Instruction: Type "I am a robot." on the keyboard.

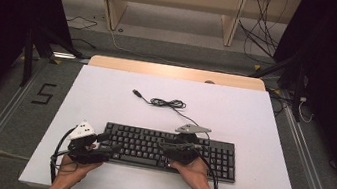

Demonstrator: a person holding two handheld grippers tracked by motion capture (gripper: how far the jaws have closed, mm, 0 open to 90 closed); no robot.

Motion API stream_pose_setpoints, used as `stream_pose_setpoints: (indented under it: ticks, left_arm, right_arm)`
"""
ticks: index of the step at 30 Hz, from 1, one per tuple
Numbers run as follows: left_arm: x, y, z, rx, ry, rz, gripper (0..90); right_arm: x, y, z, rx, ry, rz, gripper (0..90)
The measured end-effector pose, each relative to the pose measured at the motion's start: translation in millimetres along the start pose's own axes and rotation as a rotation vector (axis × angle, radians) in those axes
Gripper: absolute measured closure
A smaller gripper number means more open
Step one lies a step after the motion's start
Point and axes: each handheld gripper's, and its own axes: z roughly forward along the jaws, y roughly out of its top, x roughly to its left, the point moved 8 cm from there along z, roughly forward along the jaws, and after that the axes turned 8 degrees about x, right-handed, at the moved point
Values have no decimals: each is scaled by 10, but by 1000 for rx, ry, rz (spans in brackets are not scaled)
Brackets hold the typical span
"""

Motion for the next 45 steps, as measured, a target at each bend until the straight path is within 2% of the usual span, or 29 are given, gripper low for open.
stream_pose_setpoints:
  ticks: [2, 6, 15, 21, 26, 30, 36, 45]
  left_arm:
    - [0, 22, 28, 1, 6, -4, 394]
    - [-23, 62, 84, 14, -8, 6, 503]
    - [-91, 115, 277, 70, -23, 67, 777]
    - [-102, 156, 386, 91, -39, 79, 882]
    - [-146, 193, 485, 121, -53, 92, 889]
    - [-146, 191, 586, 150, -58, 84, 889]
    - [-124, 196, 685, 175, -54, 72, 889]
    - [-101, 163, 766, 211, -45, 85, 889]
  right_arm:
    - [25, -15, -39, -7, 15, -6, 536]
    - [67, -46, -110, -18, 27, -21, 469]
    - [99, -136, -214, -32, 43, -29, 425]
    - [140, -165, -251, -51, 53, -45, 403]
    - [173, -188, -295, -66, 47, -66, 388]
    - [178, -204, -327, -75, 45, -69, 380]
    - [172, -228, -339, -76, 42, -68, 376]
    - [194, -229, -340, -77, 41, -78, 365]
